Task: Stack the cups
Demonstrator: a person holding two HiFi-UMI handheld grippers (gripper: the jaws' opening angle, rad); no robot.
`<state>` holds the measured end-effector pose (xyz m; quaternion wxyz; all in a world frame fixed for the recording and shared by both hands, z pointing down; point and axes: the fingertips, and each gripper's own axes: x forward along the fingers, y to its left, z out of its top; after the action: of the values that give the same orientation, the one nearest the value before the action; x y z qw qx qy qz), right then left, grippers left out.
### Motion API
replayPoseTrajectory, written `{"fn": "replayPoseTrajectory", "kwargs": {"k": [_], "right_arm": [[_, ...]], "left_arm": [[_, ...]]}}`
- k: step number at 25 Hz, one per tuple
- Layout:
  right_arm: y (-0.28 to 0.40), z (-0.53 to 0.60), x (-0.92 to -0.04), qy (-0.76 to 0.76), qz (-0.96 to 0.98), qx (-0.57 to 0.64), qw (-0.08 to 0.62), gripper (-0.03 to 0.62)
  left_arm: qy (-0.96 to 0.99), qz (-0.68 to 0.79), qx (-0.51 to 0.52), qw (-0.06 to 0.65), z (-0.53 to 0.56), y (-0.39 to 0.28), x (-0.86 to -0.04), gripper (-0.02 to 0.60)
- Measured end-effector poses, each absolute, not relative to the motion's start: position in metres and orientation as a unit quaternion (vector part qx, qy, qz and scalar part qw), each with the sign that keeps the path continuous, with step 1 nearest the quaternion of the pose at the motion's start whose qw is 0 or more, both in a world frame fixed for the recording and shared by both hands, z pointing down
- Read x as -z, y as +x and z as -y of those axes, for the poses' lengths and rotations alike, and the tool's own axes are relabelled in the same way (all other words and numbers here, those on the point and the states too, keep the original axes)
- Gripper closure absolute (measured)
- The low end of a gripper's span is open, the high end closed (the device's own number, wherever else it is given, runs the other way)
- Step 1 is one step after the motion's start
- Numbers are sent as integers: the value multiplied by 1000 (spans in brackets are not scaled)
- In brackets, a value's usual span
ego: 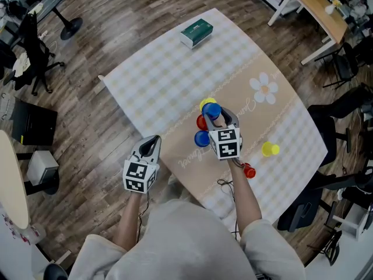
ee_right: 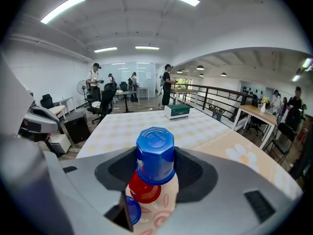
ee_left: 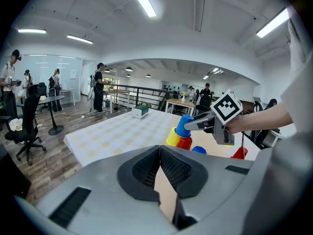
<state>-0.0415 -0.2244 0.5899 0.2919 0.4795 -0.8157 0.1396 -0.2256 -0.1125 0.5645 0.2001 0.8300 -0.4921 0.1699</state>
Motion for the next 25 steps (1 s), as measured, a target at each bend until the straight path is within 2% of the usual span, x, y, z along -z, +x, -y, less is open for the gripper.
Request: {"fn": "replayPoseTrajectory", "kwargs": {"k": [6, 11, 25], "right_arm": [[-43, 224, -591, 476, 818, -141, 290, 356], [-44, 222, -593, 472, 821, -144, 287, 283], [-25, 213, -565, 501, 818, -133, 250, 287]], "left_arm": [[830, 492, -169, 200, 113, -226, -565, 568], [830, 492, -169, 200, 112, -226, -564, 568], [840, 478, -168, 192, 112, -211, -559, 568]]}}
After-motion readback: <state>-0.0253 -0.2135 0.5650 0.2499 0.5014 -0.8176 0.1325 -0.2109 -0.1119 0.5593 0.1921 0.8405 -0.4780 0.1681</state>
